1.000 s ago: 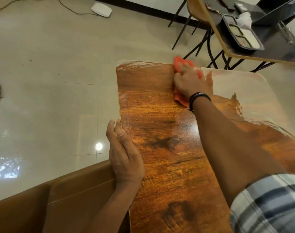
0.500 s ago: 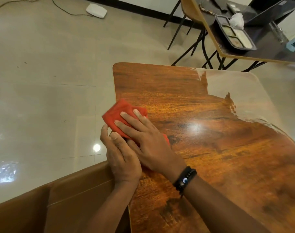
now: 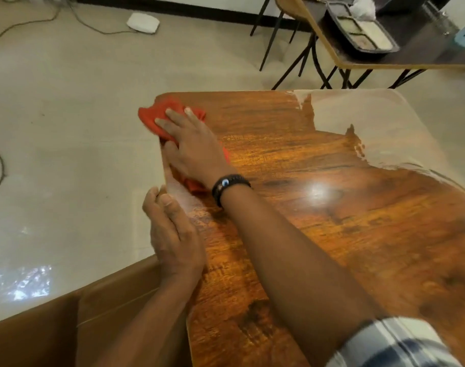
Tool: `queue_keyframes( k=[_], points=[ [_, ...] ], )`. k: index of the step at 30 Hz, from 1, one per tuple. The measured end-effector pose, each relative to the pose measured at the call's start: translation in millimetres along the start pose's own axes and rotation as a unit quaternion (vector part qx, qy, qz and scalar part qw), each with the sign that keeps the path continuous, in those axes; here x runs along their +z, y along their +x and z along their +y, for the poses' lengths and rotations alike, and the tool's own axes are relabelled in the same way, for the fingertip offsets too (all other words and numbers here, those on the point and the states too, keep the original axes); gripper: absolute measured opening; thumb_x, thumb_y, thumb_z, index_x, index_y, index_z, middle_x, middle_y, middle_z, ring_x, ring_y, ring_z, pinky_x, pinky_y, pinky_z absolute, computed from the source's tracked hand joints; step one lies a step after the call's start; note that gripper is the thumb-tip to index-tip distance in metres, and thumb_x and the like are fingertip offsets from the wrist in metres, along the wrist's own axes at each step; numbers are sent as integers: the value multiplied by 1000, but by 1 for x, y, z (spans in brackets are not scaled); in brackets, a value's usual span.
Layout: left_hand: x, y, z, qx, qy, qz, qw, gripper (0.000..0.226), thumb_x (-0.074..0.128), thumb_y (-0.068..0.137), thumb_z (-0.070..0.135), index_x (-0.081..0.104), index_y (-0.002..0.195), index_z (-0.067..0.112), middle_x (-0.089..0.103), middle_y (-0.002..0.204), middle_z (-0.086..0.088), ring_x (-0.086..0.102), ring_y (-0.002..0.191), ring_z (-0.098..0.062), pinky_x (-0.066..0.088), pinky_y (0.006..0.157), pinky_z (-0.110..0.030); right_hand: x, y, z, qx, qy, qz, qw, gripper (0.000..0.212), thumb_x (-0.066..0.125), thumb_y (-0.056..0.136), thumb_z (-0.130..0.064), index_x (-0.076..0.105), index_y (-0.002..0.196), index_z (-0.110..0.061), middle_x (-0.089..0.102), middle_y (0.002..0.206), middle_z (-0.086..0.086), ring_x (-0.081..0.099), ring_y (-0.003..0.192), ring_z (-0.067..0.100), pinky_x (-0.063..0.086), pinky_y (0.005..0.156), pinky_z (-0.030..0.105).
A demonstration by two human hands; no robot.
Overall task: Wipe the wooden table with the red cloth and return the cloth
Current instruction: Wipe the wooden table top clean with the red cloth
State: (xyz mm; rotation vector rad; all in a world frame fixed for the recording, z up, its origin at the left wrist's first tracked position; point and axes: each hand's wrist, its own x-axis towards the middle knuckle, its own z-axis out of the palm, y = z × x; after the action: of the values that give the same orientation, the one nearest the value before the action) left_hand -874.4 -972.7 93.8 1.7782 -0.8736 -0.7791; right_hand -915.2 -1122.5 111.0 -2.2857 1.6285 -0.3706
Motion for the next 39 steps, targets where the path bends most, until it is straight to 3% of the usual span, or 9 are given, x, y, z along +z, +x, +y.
queue_keyframes(
  k=[2, 5, 9, 13, 22, 27, 31, 35, 39],
  points=[
    [2, 4, 3, -43, 64, 2, 997, 74, 23, 92, 65, 38, 142, 12, 55, 139, -13, 46, 132, -32, 36, 107, -40, -7, -42, 14, -7, 1, 10, 1000, 46, 46, 95, -23, 48, 142, -24, 36, 157, -1, 20, 149, 28, 20, 120, 45],
    [17, 4, 31, -20, 203, 32, 978, 74, 37, 88, 60, 38, 141, 9, 42, 147, -17, 23, 146, -32, 14, 117, -54, -28, -108, 58, 6, -8, 26, 1000, 46, 48, 92, -22, 52, 138, -25, 38, 156, -3, 23, 149, 25, 24, 117, 46],
    [91, 6, 74, 176, 226, -94, 953, 66, 41, 99, 53, 32, 150, 13, 31, 159, -10, 15, 152, -28, 10, 121, -55, -68, -157, 155, 96, -37, 91, 991, 47, 48, 88, -27, 60, 133, -28, 44, 153, -1, 25, 148, 29, 22, 119, 50],
    [177, 34, 93, 278, 291, -225, 887, 69, 29, 102, 58, 23, 156, 16, 16, 167, -3, -3, 155, -25, -4, 125, -52, -119, -183, 265, 205, -99, 128, 965, 46, 49, 85, -29, 64, 128, -27, 52, 142, 6, 39, 136, 34, 23, 119, 45],
    [222, 46, 70, 378, 366, -216, 823, 74, 12, 102, 57, 21, 154, 6, 18, 164, -14, 1, 155, -31, -5, 123, -59, -199, -223, 436, 474, -25, 196, 858, 57, 40, 87, -31, 52, 142, -19, 43, 150, 11, 39, 137, 33, 30, 116, 47],
    [222, 45, 68, 382, 369, -199, 824, 73, 9, 103, 54, 21, 154, 3, 22, 163, -16, 6, 155, -31, -1, 123, -58, -178, -179, 376, 382, -33, 167, 908, 50, 39, 96, -35, 47, 144, -28, 36, 156, 3, 29, 144, 26, 22, 119, 48],
    [219, 44, 68, 373, 321, -180, 852, 67, 13, 104, 47, 19, 155, 3, 21, 163, -16, 7, 155, -30, 3, 124, -57, -131, -133, 286, 172, -7, 81, 982, 48, 41, 101, -31, 39, 149, -32, 28, 160, -2, 17, 149, 23, 17, 119, 44],
    [216, 44, 68, 360, 272, -166, 877, 60, 19, 106, 40, 18, 155, 5, 24, 162, -16, 11, 154, -30, 8, 125, -55, -115, -107, 258, -3, -4, -8, 1000, 48, 44, 99, -25, 43, 146, -34, 29, 160, -7, 17, 150, 18, 15, 118, 38],
    [217, 46, 68, 361, 279, -176, 872, 61, 18, 105, 39, 19, 155, 4, 24, 161, -17, 10, 154, -31, 6, 125, -53, -148, -105, 322, 74, 37, 2, 997, 47, 44, 100, -24, 43, 145, -37, 27, 160, -10, 18, 148, 16, 16, 112, 35]
  ],
)
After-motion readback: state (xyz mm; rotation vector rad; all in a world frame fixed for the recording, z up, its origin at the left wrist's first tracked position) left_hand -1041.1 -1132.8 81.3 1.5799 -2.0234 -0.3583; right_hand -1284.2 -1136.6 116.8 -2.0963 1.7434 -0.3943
